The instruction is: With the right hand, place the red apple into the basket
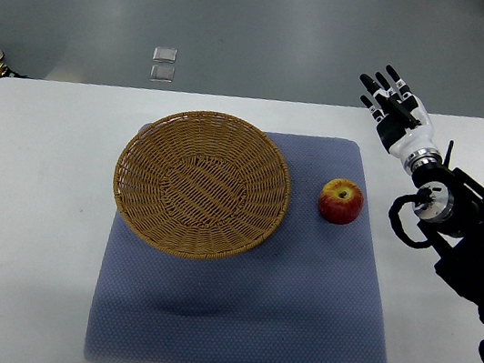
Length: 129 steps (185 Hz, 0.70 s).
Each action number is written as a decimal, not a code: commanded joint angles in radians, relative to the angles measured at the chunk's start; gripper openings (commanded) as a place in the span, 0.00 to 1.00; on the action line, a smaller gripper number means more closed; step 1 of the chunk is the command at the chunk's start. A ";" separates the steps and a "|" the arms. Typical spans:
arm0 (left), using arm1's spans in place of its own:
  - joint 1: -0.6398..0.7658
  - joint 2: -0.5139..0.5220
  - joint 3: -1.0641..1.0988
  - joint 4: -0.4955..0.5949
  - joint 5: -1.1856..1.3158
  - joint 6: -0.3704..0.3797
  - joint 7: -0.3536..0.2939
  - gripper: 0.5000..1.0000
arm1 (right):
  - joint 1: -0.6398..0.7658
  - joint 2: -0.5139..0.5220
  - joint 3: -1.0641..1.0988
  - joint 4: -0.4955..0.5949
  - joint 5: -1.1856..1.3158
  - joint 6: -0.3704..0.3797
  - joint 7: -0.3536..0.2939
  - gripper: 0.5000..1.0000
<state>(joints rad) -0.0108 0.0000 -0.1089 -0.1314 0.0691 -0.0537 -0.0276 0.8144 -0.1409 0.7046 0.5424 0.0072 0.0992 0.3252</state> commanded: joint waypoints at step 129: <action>0.000 0.000 0.000 0.000 0.000 0.000 0.000 1.00 | 0.146 -0.379 -0.297 0.312 -0.592 0.089 -0.002 0.85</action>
<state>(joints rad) -0.0106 0.0000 -0.1089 -0.1315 0.0690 -0.0537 -0.0275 0.9440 -0.4677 0.4280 0.7999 -0.4278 0.1395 0.3230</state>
